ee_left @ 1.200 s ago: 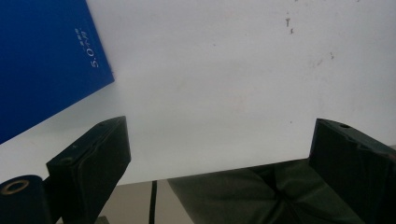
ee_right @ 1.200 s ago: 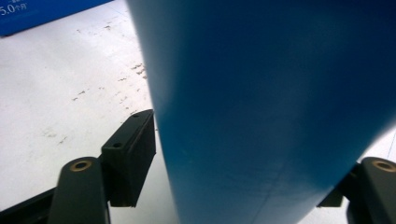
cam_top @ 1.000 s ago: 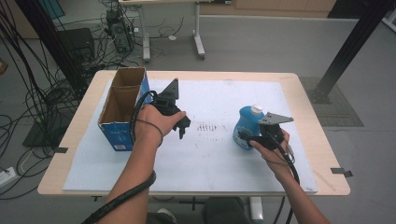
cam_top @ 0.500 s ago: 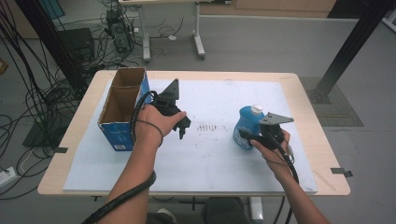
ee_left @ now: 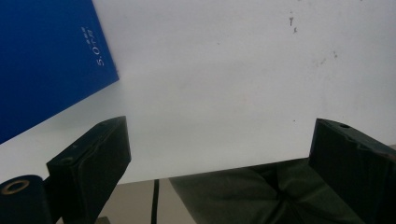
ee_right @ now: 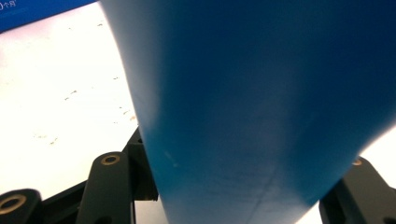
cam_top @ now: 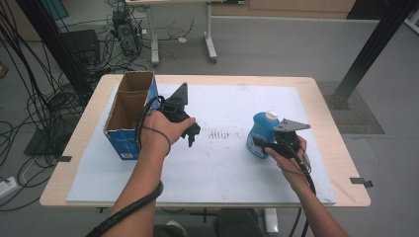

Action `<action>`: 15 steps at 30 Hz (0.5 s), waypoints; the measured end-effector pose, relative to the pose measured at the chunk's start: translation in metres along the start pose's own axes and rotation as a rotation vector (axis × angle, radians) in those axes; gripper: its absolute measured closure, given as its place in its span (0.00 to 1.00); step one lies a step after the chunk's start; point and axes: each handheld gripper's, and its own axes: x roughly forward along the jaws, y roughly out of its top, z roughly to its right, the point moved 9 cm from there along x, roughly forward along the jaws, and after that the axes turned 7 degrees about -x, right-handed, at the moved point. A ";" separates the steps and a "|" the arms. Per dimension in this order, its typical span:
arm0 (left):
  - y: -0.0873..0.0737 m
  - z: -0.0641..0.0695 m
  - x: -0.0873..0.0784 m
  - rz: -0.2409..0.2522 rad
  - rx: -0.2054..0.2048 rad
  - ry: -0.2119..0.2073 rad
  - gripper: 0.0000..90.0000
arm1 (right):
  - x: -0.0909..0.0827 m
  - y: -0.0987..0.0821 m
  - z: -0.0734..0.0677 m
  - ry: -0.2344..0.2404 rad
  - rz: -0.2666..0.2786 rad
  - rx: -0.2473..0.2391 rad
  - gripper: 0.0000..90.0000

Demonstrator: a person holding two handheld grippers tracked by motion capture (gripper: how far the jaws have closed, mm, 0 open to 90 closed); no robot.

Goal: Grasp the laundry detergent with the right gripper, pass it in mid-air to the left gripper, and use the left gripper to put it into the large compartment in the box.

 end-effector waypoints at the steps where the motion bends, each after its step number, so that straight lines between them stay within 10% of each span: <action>1: 0.000 0.000 0.000 0.002 -0.002 0.000 0.07 | 0.000 0.000 0.000 -0.001 0.002 -0.001 0.47; 15: -0.002 0.000 -0.003 0.006 -0.003 0.004 0.07 | 0.000 0.000 0.000 0.000 0.011 0.000 0.47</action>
